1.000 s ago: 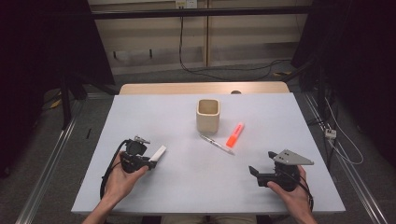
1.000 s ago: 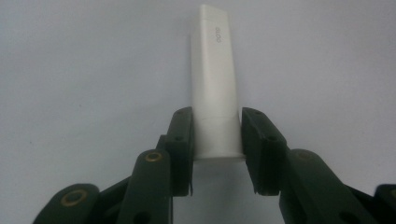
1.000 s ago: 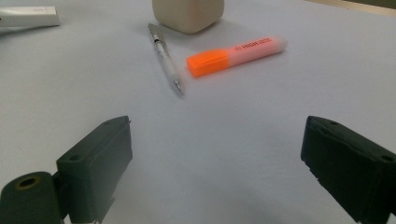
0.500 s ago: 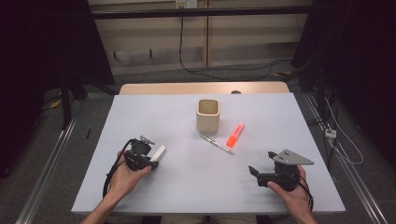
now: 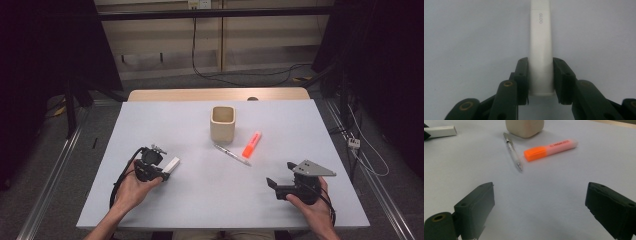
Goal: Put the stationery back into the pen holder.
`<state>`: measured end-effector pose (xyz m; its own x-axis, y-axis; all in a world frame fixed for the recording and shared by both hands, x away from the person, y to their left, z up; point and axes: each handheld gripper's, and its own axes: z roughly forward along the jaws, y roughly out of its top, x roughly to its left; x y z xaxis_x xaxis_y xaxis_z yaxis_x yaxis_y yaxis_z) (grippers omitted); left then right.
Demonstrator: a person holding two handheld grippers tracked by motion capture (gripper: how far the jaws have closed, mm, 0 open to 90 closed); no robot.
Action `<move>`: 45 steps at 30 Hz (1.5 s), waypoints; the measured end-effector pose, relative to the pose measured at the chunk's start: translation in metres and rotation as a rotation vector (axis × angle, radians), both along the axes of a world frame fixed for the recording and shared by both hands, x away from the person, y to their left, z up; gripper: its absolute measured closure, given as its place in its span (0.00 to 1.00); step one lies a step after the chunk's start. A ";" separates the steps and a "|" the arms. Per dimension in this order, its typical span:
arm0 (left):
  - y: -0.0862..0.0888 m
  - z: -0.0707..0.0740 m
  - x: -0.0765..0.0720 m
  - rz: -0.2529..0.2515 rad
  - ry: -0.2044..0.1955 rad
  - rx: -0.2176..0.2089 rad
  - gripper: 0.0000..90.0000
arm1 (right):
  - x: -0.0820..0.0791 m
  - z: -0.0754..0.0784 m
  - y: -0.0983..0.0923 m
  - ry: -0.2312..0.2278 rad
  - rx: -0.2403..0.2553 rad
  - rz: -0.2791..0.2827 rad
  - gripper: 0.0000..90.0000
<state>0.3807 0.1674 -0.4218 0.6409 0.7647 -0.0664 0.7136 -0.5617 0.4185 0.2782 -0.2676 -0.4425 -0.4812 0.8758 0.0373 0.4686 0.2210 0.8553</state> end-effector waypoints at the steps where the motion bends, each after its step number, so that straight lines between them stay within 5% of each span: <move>1: 0.000 0.002 0.000 -0.015 0.000 0.006 0.75 | 0.001 0.000 0.000 0.003 -0.004 0.006 0.10; 9: -0.005 0.020 -0.014 -0.087 -0.023 -0.097 0.75 | -0.001 0.001 0.007 -0.001 -0.003 0.032 0.10; 18: -0.021 0.025 -0.022 -0.187 -0.002 -0.143 0.75 | -0.001 0.005 0.026 -0.027 -0.038 0.101 0.08; 34: -0.055 0.039 -0.026 -0.317 0.001 -0.161 0.75 | 0.007 0.014 0.068 -0.079 -0.103 0.170 0.08; 39: -0.064 0.040 -0.027 -0.388 0.011 -0.153 0.75 | 0.005 0.013 0.082 -0.082 -0.195 0.230 0.06; 45: -0.074 0.045 -0.026 -0.426 0.005 -0.157 0.75 | 0.005 0.017 0.094 -0.115 -0.224 0.272 0.08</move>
